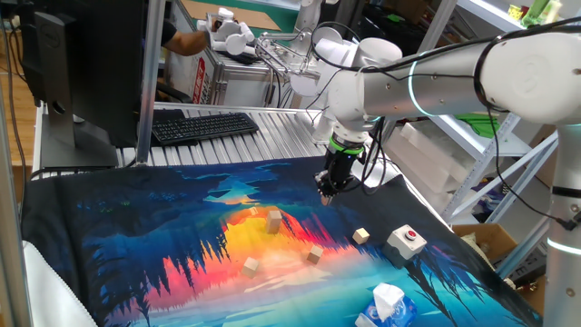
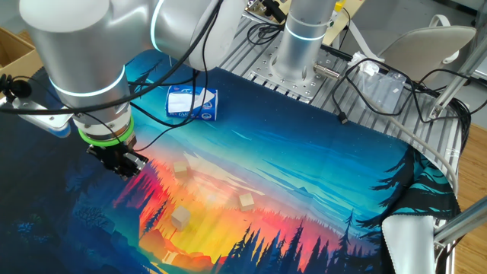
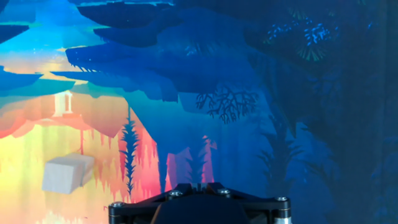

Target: Stack the blocks in a vertical line of five

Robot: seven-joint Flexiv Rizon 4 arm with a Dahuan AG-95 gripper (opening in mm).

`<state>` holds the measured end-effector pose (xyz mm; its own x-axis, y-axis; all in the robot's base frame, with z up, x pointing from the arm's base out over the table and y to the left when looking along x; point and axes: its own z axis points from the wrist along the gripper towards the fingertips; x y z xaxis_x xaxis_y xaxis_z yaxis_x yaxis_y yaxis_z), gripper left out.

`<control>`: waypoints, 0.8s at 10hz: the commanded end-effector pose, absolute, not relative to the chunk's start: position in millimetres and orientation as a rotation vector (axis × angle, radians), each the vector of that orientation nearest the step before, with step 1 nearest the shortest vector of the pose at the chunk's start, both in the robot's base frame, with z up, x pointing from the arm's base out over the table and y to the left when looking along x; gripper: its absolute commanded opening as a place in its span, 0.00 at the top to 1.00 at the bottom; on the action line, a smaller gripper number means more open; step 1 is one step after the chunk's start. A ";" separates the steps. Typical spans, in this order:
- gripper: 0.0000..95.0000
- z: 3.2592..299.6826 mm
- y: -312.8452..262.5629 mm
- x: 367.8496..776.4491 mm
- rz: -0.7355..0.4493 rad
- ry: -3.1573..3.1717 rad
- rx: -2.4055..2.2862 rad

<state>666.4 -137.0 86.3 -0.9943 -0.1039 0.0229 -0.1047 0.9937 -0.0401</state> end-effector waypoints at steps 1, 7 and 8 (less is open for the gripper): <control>1.00 85.9 -141.1 668.1 0.049 -3.124 0.218; 0.40 89.3 -150.8 670.7 0.063 -3.111 0.279; 0.60 88.6 -159.0 671.9 0.061 -3.104 0.321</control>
